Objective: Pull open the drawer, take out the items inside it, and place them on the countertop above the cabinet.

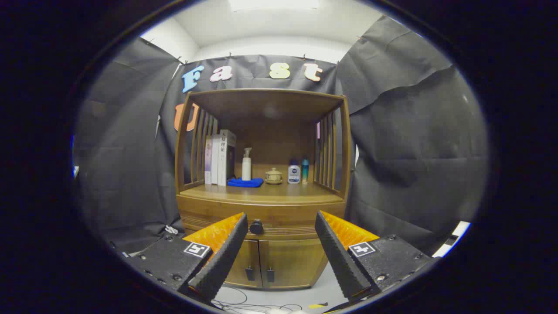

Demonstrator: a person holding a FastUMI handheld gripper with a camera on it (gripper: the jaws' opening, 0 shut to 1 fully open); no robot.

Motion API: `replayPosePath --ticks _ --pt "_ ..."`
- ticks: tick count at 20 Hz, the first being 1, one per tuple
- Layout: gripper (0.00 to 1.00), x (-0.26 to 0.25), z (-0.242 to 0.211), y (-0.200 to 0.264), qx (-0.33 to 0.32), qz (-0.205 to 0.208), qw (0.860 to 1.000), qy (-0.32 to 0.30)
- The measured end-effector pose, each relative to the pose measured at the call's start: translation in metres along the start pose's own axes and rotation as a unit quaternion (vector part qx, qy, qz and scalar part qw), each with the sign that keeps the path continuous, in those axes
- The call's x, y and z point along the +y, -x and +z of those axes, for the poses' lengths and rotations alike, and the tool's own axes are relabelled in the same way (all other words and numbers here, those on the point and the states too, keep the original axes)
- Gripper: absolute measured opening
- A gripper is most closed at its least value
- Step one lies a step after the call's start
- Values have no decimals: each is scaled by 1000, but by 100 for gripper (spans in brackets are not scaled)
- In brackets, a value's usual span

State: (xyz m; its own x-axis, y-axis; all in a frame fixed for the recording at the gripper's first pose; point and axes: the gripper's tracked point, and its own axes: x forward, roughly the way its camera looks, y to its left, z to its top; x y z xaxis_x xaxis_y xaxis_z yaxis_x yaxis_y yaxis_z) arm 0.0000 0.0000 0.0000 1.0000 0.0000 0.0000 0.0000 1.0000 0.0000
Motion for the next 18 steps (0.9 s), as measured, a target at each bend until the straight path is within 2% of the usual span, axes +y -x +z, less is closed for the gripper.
replayPosePath --ticks 14,18 --pt "100 1 3 -6 4 -4 1000 -8" --pt "100 13 3 -33 7 7 1000 4"
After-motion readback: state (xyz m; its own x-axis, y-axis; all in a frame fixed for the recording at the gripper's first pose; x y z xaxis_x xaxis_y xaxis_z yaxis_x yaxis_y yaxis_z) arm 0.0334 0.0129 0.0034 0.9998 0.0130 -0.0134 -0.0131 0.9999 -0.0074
